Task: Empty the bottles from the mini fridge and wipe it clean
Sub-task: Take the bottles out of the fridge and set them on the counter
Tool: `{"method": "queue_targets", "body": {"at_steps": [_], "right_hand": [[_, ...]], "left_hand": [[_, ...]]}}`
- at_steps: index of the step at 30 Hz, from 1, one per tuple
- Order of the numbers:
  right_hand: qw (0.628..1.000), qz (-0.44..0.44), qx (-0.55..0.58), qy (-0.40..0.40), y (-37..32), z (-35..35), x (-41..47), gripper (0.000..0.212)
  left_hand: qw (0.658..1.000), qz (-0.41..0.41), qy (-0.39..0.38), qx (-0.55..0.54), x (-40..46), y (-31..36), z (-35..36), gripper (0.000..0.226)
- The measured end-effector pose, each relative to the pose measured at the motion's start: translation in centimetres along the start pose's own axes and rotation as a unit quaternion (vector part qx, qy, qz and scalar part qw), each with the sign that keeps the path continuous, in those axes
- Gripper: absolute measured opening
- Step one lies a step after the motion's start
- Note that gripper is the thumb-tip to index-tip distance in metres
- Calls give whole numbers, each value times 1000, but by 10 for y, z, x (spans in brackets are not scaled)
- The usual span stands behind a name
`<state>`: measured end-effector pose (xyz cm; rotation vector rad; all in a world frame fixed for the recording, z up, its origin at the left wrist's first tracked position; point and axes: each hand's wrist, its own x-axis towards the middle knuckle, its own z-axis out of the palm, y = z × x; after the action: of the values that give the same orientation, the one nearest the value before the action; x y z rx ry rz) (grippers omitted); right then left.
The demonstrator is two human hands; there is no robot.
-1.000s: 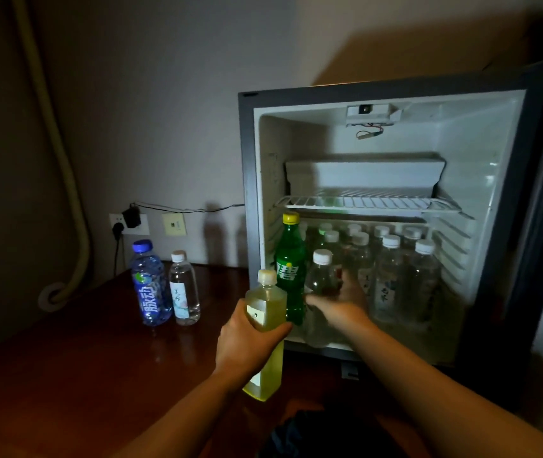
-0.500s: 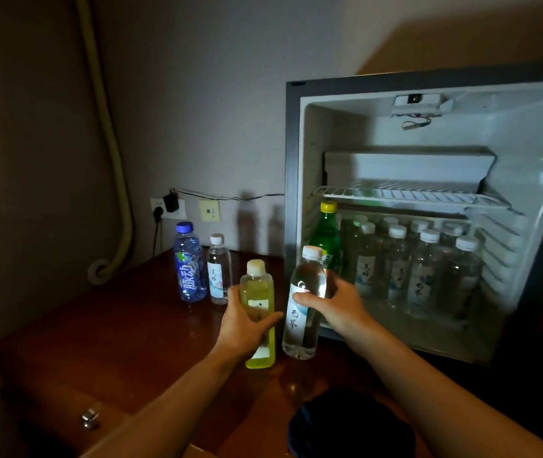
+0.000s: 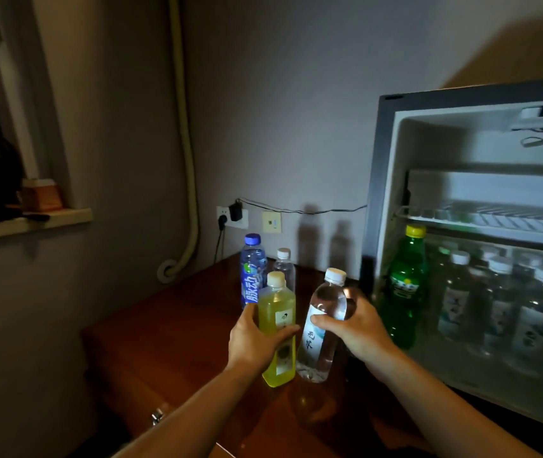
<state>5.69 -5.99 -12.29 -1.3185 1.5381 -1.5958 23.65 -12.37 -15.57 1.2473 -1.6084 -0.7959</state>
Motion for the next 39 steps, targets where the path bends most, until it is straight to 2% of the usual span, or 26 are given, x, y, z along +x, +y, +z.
{"method": "queue_targets", "body": {"at_steps": [6, 10, 15, 19, 22, 25, 27, 31, 34, 37, 39], "right_hand": [[999, 14, 10, -47, 3, 40, 33, 52], [997, 20, -9, -75, 8, 58, 54, 56], [997, 19, -8, -76, 16, 73, 69, 58], [997, 17, -11, -75, 23, 80, 72, 56], [996, 8, -25, -86, 22, 86, 72, 57], [994, -2, -42, -97, 18, 90, 68, 57], [994, -2, -38, -103, 13, 93, 64, 57], [991, -10, -32, -129, 0, 115, 57, 59], [990, -22, -35, -136, -4, 142, 54, 60], [987, -46, -93, -122, -1, 171, 54, 53], [984, -62, -129, -107, 4, 190, 55, 54]], "left_hand": [[999, -22, 25, 33, 50, -16, -24, 53], [999, -25, -11, 43, 83, -24, -27, 55], [996, -16, -17, 88, 111, -27, -20, 68], [997, -25, 10, 75, 114, -23, -13, 76], [995, -34, 16, 88, 117, -20, -13, 65], [994, -20, -1, 106, 116, -25, -21, 44], [996, -5, -8, 90, 111, -30, -32, 27], [997, 10, -39, 70, 98, -42, -61, 9], [992, 24, -91, 80, 87, -52, -82, 31], [990, 25, -116, 71, 78, -62, -103, 47], [988, 14, -128, 84, 77, -72, -112, 49]]}}
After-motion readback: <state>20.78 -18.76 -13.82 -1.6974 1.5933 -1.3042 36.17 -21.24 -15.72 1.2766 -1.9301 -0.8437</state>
